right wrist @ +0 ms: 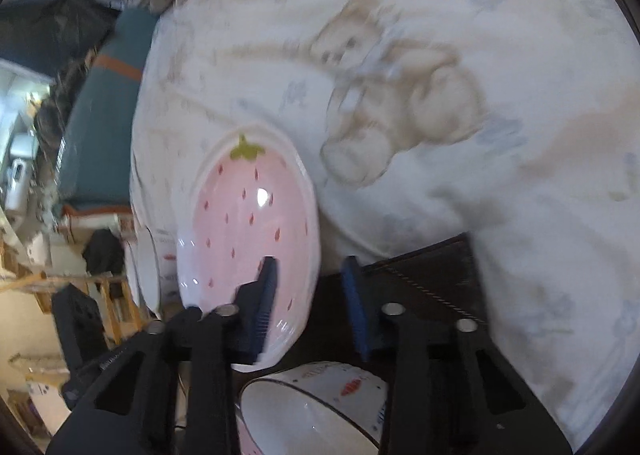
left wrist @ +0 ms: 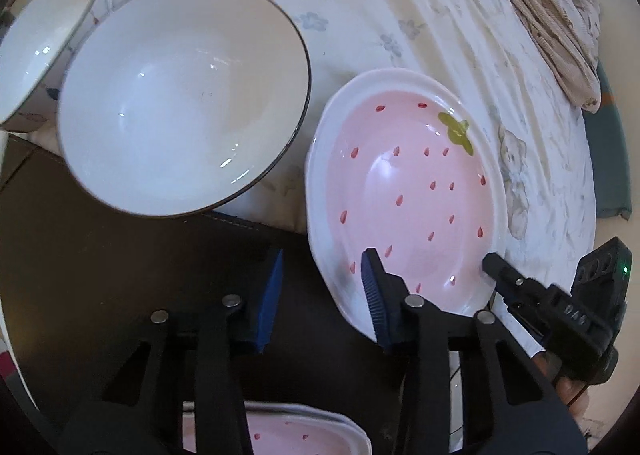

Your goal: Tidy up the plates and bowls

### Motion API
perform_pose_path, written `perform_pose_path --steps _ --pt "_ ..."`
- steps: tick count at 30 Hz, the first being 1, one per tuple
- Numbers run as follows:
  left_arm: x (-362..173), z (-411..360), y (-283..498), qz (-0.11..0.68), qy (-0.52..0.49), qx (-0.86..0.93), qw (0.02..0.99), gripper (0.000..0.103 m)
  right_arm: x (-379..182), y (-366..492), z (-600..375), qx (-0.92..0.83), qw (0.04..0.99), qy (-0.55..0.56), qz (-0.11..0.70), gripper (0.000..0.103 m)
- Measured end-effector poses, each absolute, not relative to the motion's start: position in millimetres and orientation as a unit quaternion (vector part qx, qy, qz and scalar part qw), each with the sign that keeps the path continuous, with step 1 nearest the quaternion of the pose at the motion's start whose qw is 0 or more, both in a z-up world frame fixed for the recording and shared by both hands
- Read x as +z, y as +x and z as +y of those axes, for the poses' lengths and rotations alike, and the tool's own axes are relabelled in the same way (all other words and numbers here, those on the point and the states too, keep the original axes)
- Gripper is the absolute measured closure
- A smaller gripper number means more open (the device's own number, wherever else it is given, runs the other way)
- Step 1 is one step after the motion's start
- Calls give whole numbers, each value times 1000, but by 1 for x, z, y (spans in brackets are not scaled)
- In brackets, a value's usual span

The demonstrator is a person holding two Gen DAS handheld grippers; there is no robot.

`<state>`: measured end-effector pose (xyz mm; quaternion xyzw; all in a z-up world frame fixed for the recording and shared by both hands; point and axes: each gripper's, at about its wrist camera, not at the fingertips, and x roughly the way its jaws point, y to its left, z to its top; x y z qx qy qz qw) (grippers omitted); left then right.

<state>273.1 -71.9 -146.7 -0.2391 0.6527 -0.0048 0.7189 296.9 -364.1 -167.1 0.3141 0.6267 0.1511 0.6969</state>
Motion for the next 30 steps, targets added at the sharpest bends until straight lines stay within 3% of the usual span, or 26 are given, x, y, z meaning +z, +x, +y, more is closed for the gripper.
perform_pose_path --steps 1,3,6,20,23,30 --pt "-151 -72 276 657 -242 -6 714 73 -168 297 -361 152 699 308 627 89" --pt "-156 -73 278 659 -246 -11 710 79 -168 297 -359 146 708 293 626 93" --pt "-154 -79 282 657 -231 -12 718 80 -169 297 -364 146 711 299 620 95" --pt "-165 -84 308 654 -227 -8 722 76 -176 301 -384 163 705 336 603 95" --pt "-163 -86 308 650 -218 -6 728 76 -184 306 -369 176 693 317 622 91" --pt "-147 -89 308 636 -215 -12 741 82 -174 304 -357 165 719 281 613 88"
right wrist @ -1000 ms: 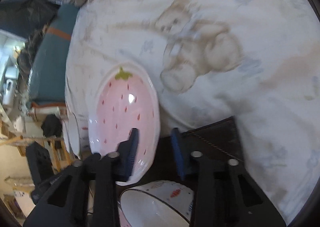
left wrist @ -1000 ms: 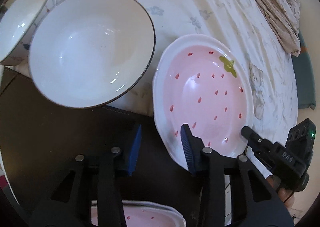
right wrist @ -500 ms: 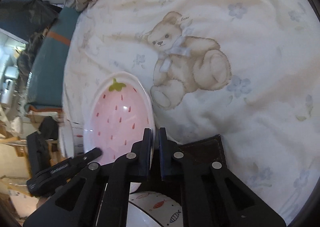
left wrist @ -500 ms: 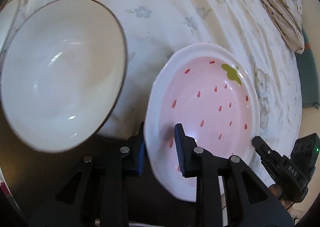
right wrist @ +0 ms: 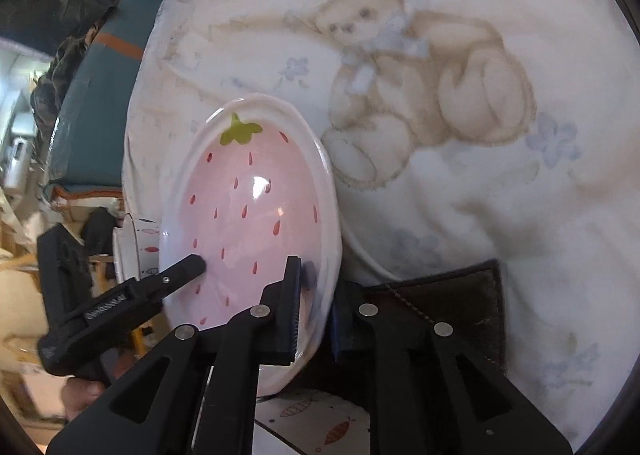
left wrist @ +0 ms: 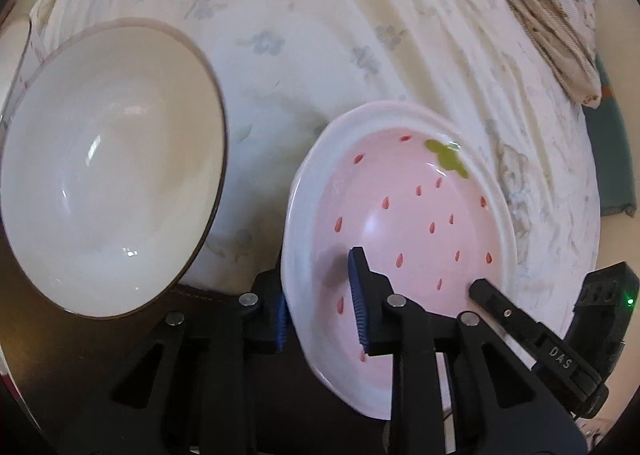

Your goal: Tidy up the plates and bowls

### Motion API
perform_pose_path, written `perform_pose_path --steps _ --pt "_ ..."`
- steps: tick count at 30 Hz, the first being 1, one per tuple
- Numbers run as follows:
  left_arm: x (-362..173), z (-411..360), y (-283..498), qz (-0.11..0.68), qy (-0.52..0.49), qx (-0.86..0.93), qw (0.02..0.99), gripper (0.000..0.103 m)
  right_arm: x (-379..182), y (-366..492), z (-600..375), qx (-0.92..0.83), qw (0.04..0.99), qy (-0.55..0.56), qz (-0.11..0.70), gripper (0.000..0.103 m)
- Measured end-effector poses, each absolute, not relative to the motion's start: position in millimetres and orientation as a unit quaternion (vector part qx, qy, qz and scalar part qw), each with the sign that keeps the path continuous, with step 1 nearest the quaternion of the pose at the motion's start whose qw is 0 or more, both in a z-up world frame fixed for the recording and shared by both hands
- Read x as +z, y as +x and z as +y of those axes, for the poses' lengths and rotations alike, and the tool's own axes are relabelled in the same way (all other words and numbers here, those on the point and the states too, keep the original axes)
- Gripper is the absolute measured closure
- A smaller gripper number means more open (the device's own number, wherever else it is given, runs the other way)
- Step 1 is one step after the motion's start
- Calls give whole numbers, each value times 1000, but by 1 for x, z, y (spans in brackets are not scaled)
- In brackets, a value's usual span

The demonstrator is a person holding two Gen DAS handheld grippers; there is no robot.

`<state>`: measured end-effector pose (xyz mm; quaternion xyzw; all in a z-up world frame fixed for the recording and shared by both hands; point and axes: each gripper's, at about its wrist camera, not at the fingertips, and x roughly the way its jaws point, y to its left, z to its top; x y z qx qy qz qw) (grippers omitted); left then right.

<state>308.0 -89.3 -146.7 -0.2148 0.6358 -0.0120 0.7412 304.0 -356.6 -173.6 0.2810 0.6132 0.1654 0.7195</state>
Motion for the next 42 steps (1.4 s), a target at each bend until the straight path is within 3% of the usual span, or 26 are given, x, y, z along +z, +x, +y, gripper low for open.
perform_pose_path --steps 14,33,42 --pt "-86 -83 295 603 -229 -40 763 84 -115 288 -368 179 767 305 535 88" --pt "-44 -27 186 597 -206 -51 774 85 -66 180 -307 181 777 264 542 87" --pt "-48 -2 130 609 -194 -57 767 85 -64 112 -273 190 772 247 554 86"
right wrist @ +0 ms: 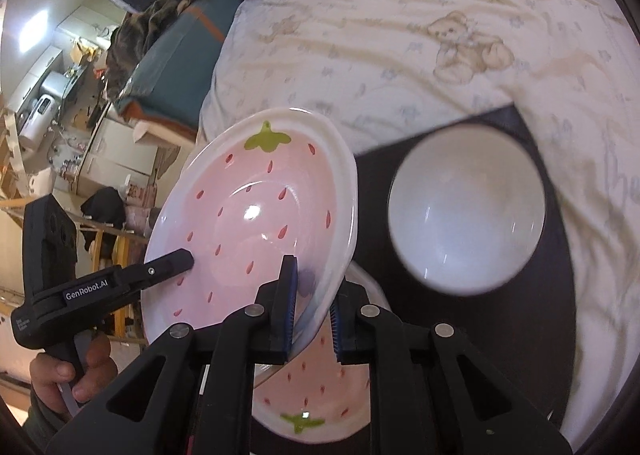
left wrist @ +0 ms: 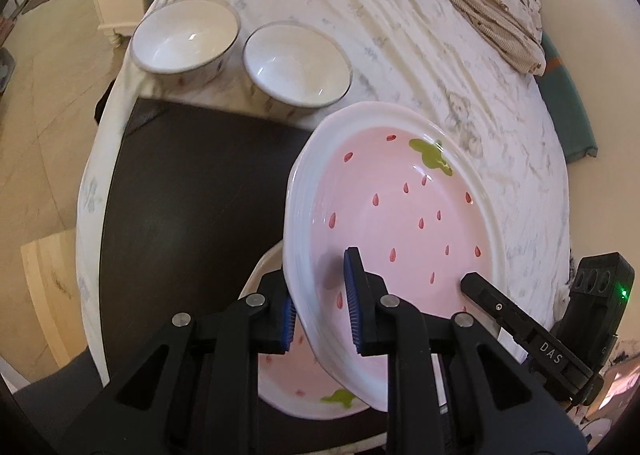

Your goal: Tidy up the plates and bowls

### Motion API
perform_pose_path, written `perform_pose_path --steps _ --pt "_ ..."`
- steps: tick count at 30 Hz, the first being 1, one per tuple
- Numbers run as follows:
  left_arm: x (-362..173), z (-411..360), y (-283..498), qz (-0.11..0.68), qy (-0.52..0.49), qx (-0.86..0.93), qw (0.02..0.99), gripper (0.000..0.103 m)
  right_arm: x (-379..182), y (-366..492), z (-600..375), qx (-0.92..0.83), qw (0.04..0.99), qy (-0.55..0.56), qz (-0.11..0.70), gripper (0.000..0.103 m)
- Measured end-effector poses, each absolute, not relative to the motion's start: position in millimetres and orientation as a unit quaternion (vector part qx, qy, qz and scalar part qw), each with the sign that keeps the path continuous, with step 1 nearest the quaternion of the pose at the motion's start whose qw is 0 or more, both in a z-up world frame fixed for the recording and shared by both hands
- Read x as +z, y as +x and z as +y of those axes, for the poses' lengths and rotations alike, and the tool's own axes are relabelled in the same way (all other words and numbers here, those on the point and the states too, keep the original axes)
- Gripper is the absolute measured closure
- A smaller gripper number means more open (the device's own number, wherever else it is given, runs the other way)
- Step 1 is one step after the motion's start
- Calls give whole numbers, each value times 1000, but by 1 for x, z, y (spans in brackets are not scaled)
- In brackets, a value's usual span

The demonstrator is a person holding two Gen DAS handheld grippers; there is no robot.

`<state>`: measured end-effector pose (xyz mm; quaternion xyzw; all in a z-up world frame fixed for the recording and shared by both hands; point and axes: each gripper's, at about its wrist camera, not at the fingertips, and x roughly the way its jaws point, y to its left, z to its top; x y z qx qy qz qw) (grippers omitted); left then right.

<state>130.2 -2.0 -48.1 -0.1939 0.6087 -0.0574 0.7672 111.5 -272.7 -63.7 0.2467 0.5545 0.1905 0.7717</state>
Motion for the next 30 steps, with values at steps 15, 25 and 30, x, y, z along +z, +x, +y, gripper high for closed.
perform_pose_path --steps 15,25,30 --pt "-73 0 91 629 -169 -51 757 85 -90 66 -256 185 755 230 586 85" --pt "-80 -2 86 637 -160 -53 752 85 -101 62 -257 178 747 226 599 84" --pt "-82 -3 86 643 -162 -51 746 85 -104 61 -257 175 742 232 604 84"
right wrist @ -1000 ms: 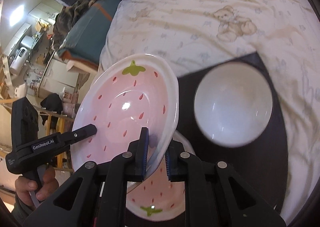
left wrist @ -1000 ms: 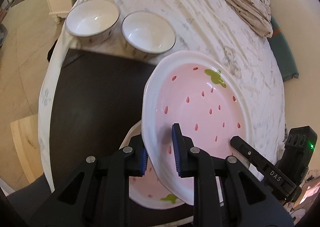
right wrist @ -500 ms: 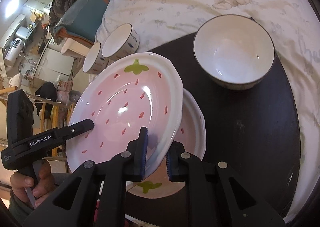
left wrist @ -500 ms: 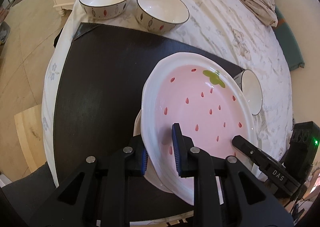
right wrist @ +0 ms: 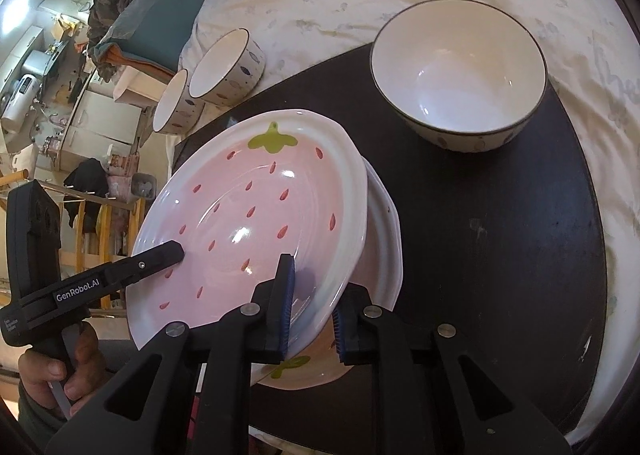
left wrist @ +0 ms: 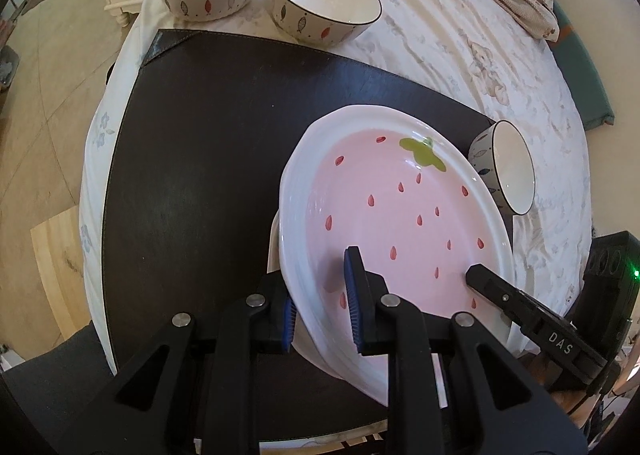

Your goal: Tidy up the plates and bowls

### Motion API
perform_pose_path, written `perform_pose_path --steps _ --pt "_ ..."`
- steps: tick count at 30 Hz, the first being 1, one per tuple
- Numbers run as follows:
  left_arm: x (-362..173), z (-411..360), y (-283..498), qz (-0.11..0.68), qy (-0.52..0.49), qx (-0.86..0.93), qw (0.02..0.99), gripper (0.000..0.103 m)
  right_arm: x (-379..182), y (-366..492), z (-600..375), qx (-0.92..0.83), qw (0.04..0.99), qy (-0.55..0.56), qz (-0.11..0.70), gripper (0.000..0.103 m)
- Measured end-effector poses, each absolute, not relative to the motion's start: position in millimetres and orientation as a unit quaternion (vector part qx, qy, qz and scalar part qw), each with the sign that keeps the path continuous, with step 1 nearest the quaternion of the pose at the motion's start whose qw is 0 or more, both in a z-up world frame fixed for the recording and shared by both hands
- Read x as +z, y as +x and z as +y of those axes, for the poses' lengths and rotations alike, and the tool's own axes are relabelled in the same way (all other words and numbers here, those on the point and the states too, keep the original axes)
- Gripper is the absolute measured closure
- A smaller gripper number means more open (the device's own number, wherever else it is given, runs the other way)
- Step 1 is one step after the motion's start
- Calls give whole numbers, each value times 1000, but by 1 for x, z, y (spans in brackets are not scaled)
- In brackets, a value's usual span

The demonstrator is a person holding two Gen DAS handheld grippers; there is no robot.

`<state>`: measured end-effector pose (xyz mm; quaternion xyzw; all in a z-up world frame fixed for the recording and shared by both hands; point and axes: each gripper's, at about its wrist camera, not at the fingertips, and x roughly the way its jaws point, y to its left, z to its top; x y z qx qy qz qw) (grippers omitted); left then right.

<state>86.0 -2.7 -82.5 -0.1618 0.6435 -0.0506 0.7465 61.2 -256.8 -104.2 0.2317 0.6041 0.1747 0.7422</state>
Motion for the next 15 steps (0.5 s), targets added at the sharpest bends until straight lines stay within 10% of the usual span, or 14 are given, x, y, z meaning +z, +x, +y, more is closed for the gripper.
perform_pose_path --steps 15 --pt "-99 -4 82 682 -112 -34 722 82 -120 53 -254 170 723 252 621 85"
